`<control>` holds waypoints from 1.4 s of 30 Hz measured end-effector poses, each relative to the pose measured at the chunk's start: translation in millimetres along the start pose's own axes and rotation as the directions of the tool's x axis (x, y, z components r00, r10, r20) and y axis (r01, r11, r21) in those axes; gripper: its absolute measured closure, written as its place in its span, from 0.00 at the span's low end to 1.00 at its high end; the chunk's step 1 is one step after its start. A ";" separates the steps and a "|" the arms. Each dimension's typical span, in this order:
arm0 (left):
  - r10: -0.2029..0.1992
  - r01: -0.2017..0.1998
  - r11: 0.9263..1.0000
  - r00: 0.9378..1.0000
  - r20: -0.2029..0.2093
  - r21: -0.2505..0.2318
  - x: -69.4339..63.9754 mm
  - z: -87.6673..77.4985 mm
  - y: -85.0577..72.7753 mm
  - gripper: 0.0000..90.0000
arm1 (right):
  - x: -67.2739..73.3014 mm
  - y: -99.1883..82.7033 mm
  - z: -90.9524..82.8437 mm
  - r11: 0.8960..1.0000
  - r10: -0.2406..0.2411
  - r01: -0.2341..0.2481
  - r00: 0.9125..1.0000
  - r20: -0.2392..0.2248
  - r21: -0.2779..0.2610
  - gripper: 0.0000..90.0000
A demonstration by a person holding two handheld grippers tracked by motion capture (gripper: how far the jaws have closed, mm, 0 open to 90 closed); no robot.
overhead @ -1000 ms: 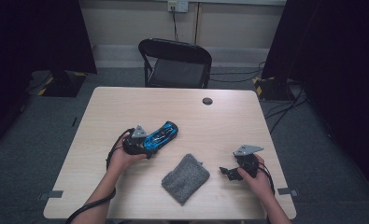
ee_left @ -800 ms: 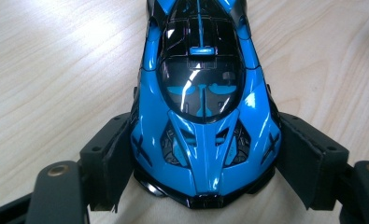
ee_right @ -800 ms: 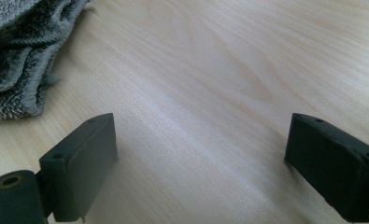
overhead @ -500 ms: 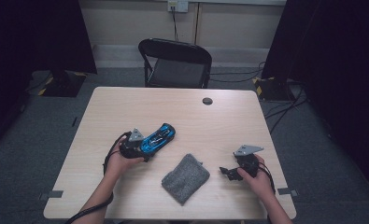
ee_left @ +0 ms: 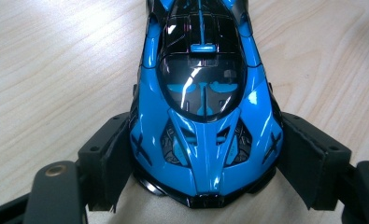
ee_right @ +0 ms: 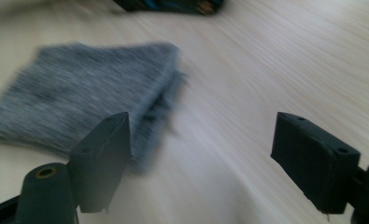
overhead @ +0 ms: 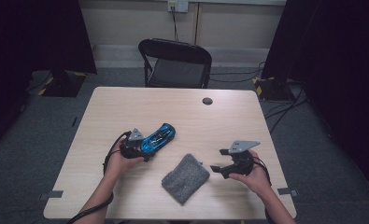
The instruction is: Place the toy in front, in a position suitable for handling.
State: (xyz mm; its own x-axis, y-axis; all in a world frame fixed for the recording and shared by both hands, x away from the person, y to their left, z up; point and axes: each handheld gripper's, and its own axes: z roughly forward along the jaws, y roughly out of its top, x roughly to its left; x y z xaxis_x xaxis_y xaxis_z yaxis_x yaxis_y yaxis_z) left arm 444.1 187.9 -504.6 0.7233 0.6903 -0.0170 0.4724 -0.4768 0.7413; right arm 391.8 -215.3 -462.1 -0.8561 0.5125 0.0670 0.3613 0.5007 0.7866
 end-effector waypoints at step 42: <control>-0.002 0.002 1.000 1.000 -0.001 0.001 -0.3 -0.3 -0.4 0.26 | 57.1 17.5 74.7 0.984 -0.091 0.102 0.992 -0.083 0.143 0.61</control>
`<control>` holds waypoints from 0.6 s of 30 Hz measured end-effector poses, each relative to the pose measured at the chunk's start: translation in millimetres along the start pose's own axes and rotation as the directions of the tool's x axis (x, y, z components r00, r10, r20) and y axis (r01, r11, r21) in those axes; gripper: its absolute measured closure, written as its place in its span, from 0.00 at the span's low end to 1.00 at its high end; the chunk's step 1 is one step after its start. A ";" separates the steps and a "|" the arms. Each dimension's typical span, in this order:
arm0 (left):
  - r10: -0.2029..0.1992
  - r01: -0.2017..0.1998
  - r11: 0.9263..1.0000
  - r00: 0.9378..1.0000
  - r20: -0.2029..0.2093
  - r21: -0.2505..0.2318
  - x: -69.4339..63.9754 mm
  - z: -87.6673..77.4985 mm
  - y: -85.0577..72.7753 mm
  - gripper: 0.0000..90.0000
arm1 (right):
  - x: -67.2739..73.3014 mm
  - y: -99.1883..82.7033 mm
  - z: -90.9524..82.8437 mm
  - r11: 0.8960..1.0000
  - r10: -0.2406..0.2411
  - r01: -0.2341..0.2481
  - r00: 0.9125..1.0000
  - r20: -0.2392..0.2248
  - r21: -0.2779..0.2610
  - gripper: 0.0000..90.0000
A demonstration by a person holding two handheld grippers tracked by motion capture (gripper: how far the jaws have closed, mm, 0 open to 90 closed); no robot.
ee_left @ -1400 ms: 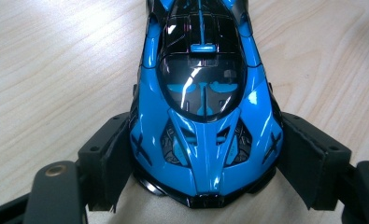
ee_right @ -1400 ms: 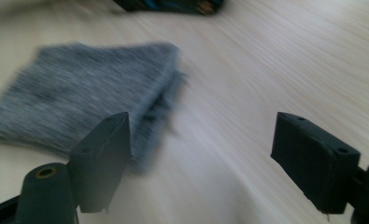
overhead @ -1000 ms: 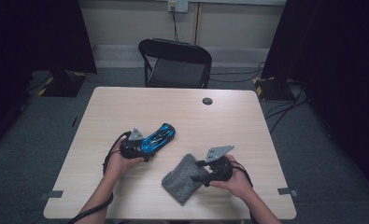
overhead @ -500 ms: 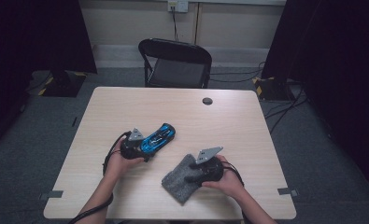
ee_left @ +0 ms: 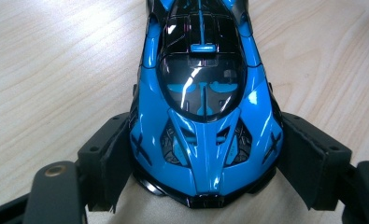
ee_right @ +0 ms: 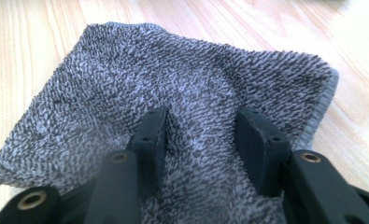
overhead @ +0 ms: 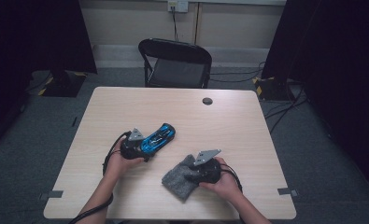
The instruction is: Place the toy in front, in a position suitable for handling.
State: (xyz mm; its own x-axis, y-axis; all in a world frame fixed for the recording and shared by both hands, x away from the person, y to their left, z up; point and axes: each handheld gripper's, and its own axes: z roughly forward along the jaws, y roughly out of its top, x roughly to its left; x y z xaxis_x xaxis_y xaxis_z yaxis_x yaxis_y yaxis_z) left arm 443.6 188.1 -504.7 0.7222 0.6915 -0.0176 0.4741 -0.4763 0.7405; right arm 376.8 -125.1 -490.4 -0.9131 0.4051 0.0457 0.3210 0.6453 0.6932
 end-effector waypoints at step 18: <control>0.000 0.000 1.000 1.000 -0.001 -0.001 0.1 -0.2 -0.2 0.26 | -0.3 6.0 0.0 0.998 0.048 -0.050 0.998 0.045 0.038 0.81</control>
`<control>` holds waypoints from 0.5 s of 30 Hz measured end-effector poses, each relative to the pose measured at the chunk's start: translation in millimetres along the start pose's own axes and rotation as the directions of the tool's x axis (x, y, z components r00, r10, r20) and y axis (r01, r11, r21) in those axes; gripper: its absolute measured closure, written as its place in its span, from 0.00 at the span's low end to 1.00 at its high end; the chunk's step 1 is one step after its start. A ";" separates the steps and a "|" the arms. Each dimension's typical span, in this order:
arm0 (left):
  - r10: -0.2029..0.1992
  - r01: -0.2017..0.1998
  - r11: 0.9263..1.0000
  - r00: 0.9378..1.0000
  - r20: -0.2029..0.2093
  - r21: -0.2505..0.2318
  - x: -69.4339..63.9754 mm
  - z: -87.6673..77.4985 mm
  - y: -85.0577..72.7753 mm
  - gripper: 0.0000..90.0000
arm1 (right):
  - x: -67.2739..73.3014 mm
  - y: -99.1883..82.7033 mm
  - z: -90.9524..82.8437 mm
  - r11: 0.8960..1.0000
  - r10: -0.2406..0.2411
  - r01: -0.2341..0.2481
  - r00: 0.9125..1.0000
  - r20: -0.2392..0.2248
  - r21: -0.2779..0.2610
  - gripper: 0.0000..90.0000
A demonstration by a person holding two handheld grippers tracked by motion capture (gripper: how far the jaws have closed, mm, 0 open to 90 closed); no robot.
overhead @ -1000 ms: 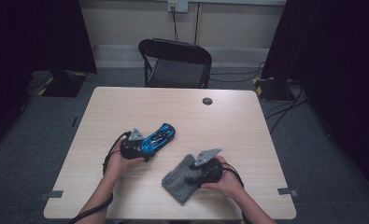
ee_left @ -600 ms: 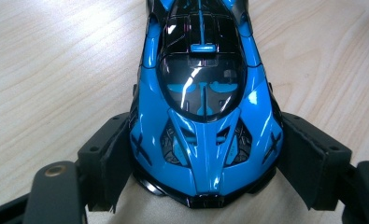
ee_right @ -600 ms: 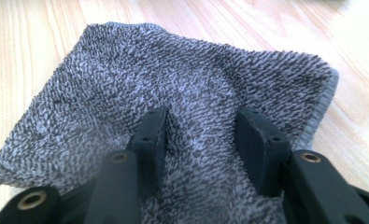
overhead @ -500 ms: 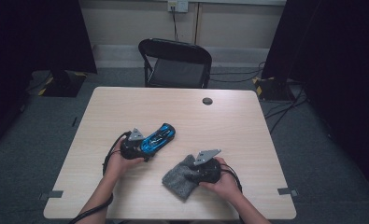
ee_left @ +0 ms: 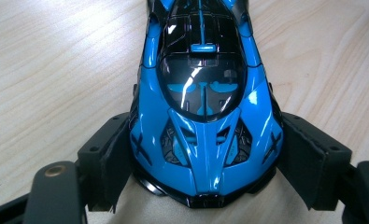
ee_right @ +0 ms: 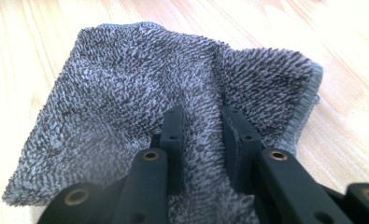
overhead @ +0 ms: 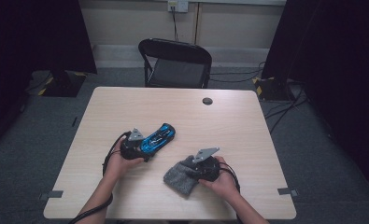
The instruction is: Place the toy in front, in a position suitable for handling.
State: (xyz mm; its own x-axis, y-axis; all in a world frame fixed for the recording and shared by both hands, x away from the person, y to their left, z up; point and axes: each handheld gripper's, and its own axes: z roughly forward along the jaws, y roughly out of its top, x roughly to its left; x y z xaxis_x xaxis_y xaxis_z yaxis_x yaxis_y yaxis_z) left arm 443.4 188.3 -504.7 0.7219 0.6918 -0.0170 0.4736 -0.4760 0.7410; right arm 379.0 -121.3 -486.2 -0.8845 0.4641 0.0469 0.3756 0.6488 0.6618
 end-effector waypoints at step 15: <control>0.001 -0.001 1.000 1.000 0.001 0.001 0.2 -0.1 0.1 0.26 | 0.1 -1.2 -0.8 0.998 0.065 -0.065 0.998 0.008 -0.015 0.89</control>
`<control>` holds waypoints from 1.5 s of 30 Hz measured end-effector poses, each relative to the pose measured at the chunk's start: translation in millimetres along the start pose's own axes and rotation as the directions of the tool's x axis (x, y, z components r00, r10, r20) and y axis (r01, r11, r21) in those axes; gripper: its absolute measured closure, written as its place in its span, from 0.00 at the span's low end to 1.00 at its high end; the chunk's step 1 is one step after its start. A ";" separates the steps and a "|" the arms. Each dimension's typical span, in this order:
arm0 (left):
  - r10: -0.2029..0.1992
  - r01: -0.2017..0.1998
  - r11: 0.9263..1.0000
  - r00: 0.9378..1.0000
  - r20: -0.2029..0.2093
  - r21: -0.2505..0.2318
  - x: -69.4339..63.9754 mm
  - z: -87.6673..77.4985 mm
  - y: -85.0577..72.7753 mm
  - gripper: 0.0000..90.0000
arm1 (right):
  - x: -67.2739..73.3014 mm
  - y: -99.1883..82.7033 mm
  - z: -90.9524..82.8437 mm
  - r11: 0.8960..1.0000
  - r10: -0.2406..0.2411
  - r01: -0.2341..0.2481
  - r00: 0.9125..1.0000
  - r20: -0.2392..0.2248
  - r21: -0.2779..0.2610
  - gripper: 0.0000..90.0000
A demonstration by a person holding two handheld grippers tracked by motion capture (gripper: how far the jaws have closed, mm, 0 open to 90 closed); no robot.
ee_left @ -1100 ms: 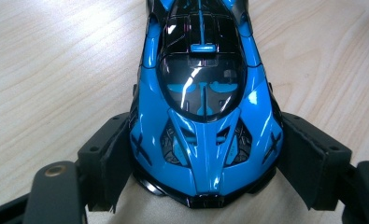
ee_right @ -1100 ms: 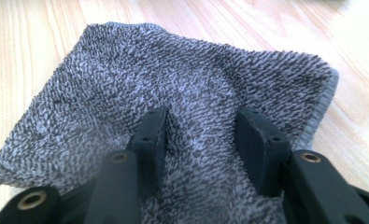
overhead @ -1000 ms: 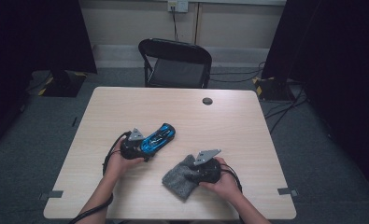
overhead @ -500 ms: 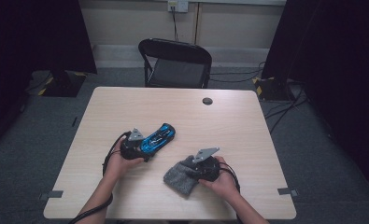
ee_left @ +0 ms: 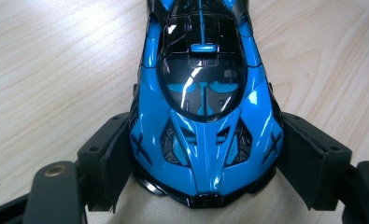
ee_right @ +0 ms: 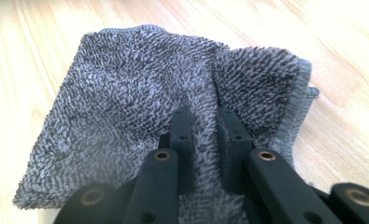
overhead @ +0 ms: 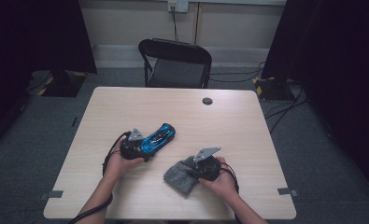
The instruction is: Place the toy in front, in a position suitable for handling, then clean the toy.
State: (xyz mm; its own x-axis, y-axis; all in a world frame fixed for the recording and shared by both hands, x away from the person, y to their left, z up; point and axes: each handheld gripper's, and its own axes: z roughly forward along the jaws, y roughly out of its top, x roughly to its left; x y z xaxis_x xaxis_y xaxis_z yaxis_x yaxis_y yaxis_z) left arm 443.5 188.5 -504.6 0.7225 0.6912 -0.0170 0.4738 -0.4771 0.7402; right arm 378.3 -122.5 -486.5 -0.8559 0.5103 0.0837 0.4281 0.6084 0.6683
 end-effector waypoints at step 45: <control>-0.002 0.002 1.000 1.000 -0.004 0.000 -0.7 -1.2 -1.1 0.27 | -37.3 113.3 -0.9 0.992 0.079 -0.073 0.995 0.054 -0.104 0.91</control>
State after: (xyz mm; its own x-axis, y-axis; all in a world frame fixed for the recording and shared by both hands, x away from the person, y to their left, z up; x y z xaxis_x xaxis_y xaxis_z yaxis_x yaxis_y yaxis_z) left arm 441.9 189.2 -504.6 0.7194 0.6944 -0.0162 0.4755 -0.4752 0.7403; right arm 458.4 -73.2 -413.2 -0.8026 0.5887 0.0964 0.4571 0.5030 0.7335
